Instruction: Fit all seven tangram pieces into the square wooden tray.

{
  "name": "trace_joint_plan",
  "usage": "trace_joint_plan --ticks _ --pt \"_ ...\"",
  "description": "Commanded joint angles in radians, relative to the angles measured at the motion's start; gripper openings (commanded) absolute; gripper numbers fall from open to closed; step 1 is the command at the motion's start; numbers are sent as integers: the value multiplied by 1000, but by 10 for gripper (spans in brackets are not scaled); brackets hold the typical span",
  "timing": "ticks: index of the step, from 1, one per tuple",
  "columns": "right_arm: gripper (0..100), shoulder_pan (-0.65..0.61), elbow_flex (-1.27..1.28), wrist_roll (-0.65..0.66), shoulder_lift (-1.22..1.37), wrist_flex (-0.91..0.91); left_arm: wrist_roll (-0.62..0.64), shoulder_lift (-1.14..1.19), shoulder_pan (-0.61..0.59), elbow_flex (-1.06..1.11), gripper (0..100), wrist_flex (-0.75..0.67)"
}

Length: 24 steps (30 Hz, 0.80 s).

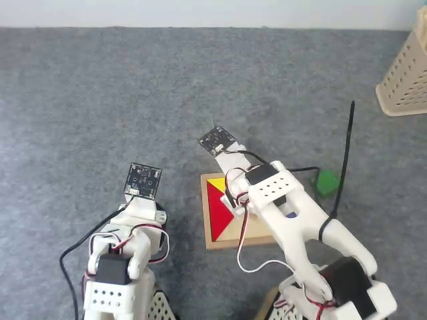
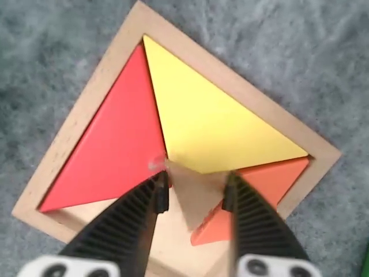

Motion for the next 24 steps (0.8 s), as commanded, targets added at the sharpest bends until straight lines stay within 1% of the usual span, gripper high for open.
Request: trace_joint_plan --ticks 1,7,11,13,16,19,21,22,24 --pt "69 15 -14 -18 -8 -21 5 -21 -6 -19 12 6" --pt "6 -4 -14 6 -19 -21 5 -21 -6 -19 12 6" --pt "12 -62 3 118 -56 4 5 -21 -6 -19 12 6" --pt "13 -90 15 152 -101 38 5 -21 -6 -19 12 6" --pt "31 -68 17 130 -188 90 5 -21 -6 -19 12 6" --pt "92 -8 20 124 -280 128 5 -21 -6 -19 12 6" --pt "114 7 25 127 -329 171 5 -21 -6 -19 12 6" --pt "113 2 41 137 -357 189 5 -21 -6 -19 12 6" --pt "88 -47 97 196 -404 214 5 -21 -6 -19 12 6"
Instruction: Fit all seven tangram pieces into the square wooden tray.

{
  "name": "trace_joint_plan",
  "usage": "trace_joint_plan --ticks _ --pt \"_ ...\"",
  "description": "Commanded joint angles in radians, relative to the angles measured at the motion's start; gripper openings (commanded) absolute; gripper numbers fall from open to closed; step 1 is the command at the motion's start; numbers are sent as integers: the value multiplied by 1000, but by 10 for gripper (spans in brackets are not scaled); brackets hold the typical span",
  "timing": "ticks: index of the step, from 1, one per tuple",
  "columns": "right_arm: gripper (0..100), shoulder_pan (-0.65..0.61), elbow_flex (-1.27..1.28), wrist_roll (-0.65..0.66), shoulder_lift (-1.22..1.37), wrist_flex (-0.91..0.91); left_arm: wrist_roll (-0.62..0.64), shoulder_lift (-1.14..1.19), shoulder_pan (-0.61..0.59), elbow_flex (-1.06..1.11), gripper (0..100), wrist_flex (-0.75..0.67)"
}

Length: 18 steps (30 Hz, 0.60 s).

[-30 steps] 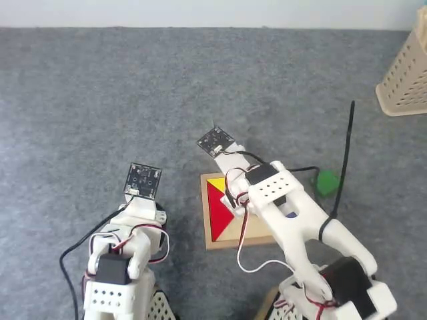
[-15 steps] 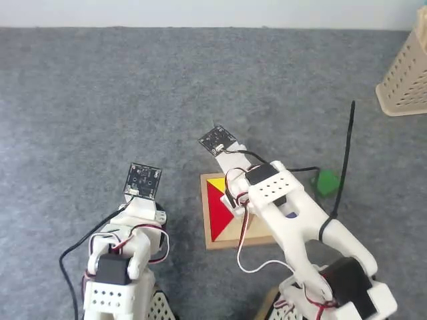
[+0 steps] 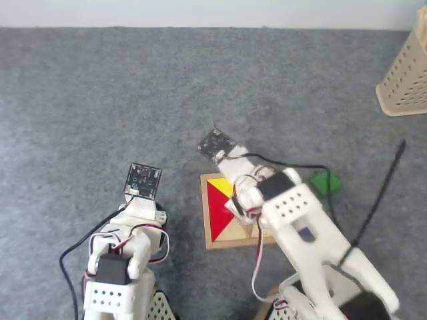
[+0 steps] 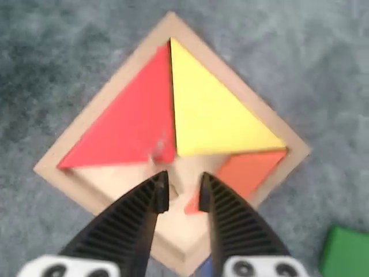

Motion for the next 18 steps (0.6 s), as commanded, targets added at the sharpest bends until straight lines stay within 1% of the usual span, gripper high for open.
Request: trace_joint_plan --ticks 1,3,5,15,18 --pt "69 -70 77 84 -117 44 5 -21 -6 -19 12 6" --pt "32 -142 143 75 -147 30 5 -21 -6 -19 12 6" --pt "9 -182 181 68 -166 22 5 -21 -6 -19 12 6" --pt "7 -185 216 74 -166 8 5 -21 -6 -19 12 6" --pt "7 -170 215 74 -131 1 5 -21 -6 -19 12 6"
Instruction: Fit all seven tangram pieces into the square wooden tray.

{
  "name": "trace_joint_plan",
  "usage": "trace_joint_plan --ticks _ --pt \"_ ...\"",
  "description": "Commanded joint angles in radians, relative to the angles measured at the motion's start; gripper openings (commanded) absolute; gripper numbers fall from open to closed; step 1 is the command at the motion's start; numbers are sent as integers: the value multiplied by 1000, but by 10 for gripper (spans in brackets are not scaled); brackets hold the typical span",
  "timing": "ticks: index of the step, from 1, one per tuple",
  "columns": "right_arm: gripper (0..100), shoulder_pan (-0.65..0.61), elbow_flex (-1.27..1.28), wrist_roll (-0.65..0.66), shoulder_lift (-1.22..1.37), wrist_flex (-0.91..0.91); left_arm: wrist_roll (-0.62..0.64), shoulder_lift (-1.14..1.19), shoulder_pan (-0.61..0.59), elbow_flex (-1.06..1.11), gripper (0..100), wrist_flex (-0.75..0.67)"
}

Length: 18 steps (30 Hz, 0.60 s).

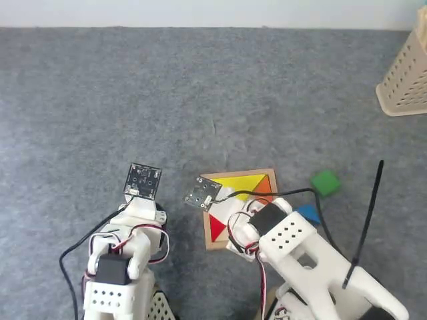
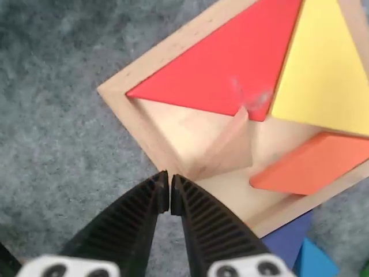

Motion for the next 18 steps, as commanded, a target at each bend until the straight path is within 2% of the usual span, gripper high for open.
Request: trace_joint_plan --ticks 1,8,12,18 --pt "7 13 -15 14 25 -28 5 -21 -6 -19 12 6" --pt "7 45 -69 21 213 -68 5 -21 -6 -19 12 6" --pt "7 145 -87 89 255 -77 5 -21 -6 -19 12 6" --pt "7 286 -152 94 297 -111 5 -21 -5 -19 12 6"
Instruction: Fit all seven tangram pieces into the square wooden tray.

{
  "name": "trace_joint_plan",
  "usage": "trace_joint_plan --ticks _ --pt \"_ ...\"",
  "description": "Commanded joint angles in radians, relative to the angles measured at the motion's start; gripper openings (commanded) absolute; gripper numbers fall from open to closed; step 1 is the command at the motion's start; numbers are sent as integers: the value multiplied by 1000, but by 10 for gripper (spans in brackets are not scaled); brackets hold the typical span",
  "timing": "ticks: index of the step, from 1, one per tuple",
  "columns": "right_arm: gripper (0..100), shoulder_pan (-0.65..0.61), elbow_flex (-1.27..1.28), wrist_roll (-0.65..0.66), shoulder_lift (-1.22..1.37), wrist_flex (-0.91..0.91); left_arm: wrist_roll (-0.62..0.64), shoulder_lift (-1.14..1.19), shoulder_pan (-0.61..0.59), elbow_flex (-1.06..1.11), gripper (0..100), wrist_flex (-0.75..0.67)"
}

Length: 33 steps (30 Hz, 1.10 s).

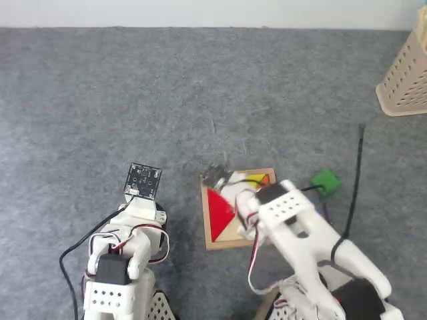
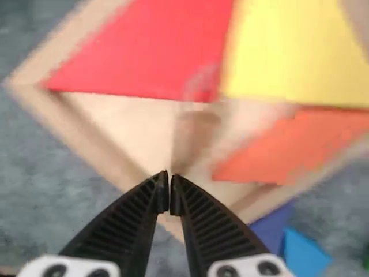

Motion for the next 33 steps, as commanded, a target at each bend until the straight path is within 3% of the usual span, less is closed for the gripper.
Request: trace_joint_plan --ticks 1,8,15,21,33 --pt "7 71 -84 9 27 -24 5 -21 -5 -19 12 6" --pt "7 79 -123 -58 54 -48 5 -21 -6 -19 12 6" --pt "7 68 -120 -72 -67 -5 5 -21 -6 -19 12 6" --pt "7 71 -118 -160 -156 -12 5 -21 -6 -19 12 6" --pt "7 82 -126 -153 84 -105 5 -21 -6 -19 12 6"
